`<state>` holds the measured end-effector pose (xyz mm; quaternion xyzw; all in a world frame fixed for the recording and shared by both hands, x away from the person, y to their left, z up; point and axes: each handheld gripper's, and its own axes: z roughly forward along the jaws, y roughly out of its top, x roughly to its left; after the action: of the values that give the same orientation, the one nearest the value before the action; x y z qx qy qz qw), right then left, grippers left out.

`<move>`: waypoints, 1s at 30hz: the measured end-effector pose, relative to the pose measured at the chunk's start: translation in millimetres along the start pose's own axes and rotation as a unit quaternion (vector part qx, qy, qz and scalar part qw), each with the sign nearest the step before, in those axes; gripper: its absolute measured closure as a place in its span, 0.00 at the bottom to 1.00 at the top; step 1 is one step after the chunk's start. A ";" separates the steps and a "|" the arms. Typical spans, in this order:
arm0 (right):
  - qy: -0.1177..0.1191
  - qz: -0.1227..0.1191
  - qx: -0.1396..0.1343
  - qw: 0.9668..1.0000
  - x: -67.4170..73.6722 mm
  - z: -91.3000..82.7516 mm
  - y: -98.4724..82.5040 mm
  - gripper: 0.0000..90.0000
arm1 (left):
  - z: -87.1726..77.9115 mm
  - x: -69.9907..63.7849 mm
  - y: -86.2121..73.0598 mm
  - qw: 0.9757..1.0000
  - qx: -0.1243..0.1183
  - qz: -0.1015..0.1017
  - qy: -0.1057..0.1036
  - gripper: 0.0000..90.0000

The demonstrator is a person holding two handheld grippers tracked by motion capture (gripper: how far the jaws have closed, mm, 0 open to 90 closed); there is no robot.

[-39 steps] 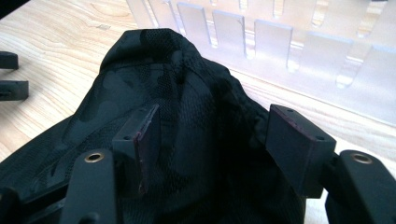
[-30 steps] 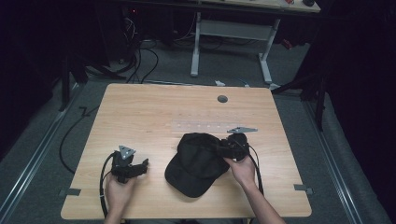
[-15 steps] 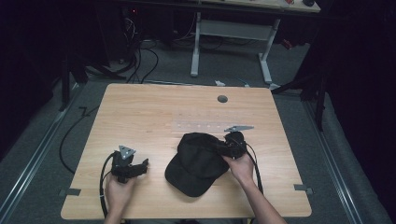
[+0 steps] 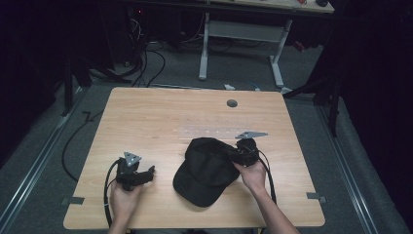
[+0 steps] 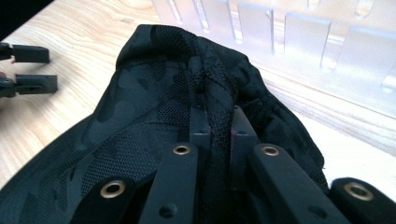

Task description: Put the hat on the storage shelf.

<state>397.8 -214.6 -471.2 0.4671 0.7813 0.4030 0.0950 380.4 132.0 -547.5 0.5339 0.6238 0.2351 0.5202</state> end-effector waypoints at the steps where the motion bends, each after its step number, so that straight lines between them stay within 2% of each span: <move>1: 0.000 -0.003 -0.003 1.000 0.7 -2.4 0.0 0.94 | 0.0 0.0 0.0 1.000 0.000 0.000 0.000 0.26; 4: 0.002 -0.012 -0.017 1.000 2.1 -9.9 0.3 0.94 | 0.0 -0.1 0.0 1.000 0.000 0.000 0.000 0.26; 15: 0.017 -0.015 -0.042 0.999 -0.8 -29.9 -1.3 0.95 | -0.2 -1.0 -0.6 1.000 0.000 0.001 0.003 0.26; 20: 0.022 -0.025 -0.056 0.998 0.5 -40.4 -1.0 0.95 | -0.8 -1.8 -1.5 1.000 0.007 0.004 -0.003 0.22; 24: 0.027 -0.033 -0.064 0.997 2.3 -47.4 -1.1 0.95 | -1.7 -1.9 -1.1 1.000 0.012 0.005 -0.005 0.22; 30: 0.034 -0.044 -0.073 0.996 5.8 -55.0 -1.4 0.94 | -4.7 -2.4 0.5 1.000 0.019 -0.004 -0.013 0.25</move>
<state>364.8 -240.0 -434.8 0.4098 0.7725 0.4701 0.1195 376.1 131.2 -544.4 0.5441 0.6236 0.2144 0.5188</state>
